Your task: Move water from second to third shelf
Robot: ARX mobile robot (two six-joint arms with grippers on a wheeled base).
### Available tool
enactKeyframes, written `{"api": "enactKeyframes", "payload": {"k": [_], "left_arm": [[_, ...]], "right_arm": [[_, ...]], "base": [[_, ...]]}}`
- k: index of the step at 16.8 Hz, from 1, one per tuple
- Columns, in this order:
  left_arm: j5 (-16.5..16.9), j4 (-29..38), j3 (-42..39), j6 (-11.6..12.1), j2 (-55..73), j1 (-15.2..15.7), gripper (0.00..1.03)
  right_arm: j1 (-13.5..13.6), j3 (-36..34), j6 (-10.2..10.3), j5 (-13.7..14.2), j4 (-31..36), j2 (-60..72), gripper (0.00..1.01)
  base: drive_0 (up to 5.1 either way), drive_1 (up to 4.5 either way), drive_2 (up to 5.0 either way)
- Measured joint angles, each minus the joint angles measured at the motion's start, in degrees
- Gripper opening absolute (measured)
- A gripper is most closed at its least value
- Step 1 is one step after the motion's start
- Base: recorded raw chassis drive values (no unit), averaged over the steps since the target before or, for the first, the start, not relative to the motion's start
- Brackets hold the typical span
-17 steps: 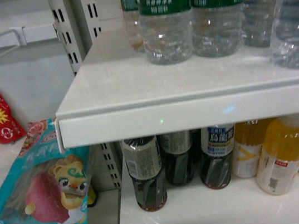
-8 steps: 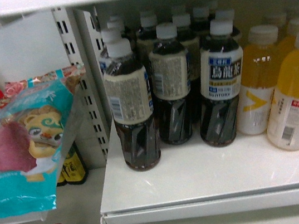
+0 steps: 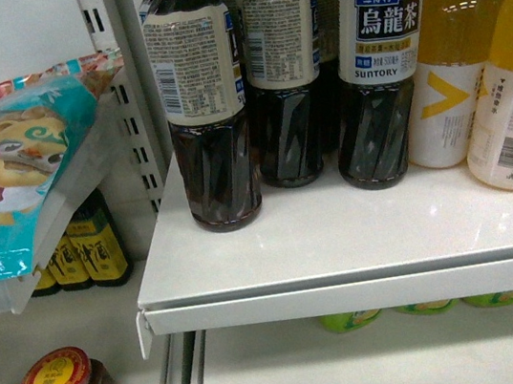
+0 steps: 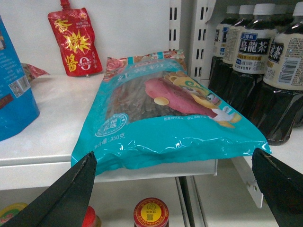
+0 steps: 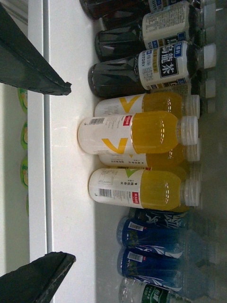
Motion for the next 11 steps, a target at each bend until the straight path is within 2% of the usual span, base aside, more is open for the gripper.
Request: {"api": "enactKeyframes", "payload": {"k": [11], "left_arm": [[0.0,0.0,0.0,0.0,0.0,0.0,0.98]], "right_arm": [[0.0,0.0,0.0,0.0,0.0,0.0,0.98]], "base": [[0.0,0.00,0.0]]}}
